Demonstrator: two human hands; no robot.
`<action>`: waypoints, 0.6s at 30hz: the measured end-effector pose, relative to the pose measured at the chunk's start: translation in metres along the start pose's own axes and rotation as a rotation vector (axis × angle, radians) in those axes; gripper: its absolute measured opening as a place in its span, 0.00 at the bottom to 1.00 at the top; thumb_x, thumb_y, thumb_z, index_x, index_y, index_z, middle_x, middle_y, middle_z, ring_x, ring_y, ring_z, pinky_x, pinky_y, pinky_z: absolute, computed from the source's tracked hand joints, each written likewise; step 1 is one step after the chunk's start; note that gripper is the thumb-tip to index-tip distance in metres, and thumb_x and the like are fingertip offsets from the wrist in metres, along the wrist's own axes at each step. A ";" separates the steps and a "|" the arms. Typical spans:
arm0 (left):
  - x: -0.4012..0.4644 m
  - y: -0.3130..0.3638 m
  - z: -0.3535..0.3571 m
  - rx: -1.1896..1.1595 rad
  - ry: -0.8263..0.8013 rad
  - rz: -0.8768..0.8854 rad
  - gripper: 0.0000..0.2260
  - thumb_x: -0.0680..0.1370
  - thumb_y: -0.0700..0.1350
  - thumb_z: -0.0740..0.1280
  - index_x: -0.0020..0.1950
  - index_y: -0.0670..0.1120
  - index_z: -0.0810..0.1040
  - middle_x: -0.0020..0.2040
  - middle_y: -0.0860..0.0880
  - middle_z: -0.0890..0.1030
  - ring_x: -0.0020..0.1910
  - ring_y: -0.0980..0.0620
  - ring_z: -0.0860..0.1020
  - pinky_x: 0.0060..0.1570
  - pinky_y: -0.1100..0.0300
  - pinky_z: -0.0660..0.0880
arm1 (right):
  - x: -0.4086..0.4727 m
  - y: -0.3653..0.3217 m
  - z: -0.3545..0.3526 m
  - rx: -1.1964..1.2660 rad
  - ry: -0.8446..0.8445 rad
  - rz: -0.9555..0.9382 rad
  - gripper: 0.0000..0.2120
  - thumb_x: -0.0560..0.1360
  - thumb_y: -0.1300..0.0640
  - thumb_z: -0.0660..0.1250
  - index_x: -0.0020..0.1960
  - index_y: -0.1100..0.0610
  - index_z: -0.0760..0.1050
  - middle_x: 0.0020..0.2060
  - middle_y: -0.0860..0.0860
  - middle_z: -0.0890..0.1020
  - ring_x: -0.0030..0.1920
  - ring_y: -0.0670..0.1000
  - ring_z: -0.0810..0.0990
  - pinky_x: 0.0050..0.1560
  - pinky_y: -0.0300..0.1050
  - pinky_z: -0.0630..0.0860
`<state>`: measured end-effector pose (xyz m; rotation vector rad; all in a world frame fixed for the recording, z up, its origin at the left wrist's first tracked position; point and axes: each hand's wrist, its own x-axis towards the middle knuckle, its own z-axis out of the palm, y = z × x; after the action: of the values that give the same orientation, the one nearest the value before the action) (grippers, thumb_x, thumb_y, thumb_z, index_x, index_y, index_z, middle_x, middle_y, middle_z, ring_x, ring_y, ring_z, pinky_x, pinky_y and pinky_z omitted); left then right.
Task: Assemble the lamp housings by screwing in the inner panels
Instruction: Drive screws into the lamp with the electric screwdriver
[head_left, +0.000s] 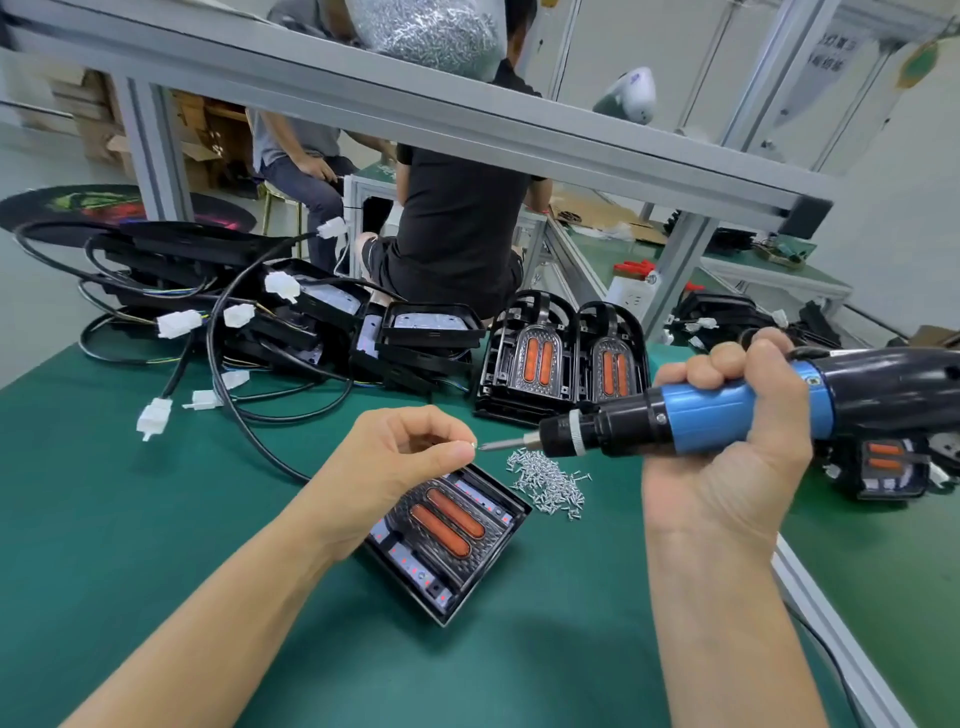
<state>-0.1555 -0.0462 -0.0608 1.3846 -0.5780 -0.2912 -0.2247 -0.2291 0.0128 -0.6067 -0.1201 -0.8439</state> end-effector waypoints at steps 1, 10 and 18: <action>-0.002 0.001 -0.001 -0.002 0.010 0.001 0.01 0.67 0.45 0.74 0.37 0.49 0.84 0.35 0.54 0.80 0.35 0.60 0.75 0.40 0.71 0.71 | -0.004 -0.001 0.002 -0.014 -0.018 -0.002 0.07 0.70 0.63 0.65 0.44 0.53 0.71 0.29 0.45 0.73 0.29 0.44 0.72 0.39 0.39 0.74; -0.011 0.007 -0.017 0.122 0.060 0.005 0.07 0.71 0.39 0.73 0.37 0.50 0.84 0.34 0.51 0.79 0.36 0.53 0.72 0.40 0.61 0.69 | -0.014 0.012 0.017 -0.059 -0.060 0.034 0.08 0.69 0.61 0.66 0.46 0.52 0.71 0.29 0.45 0.73 0.29 0.43 0.73 0.39 0.38 0.75; -0.023 -0.003 -0.042 0.202 0.094 -0.016 0.06 0.73 0.39 0.73 0.38 0.49 0.82 0.37 0.46 0.81 0.37 0.53 0.75 0.42 0.65 0.72 | -0.020 0.038 0.022 -0.058 -0.126 0.080 0.08 0.69 0.62 0.65 0.45 0.52 0.71 0.29 0.45 0.73 0.29 0.43 0.73 0.38 0.38 0.75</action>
<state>-0.1508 0.0002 -0.0721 1.5890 -0.5294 -0.1827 -0.2067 -0.1846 0.0069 -0.7150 -0.1849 -0.7332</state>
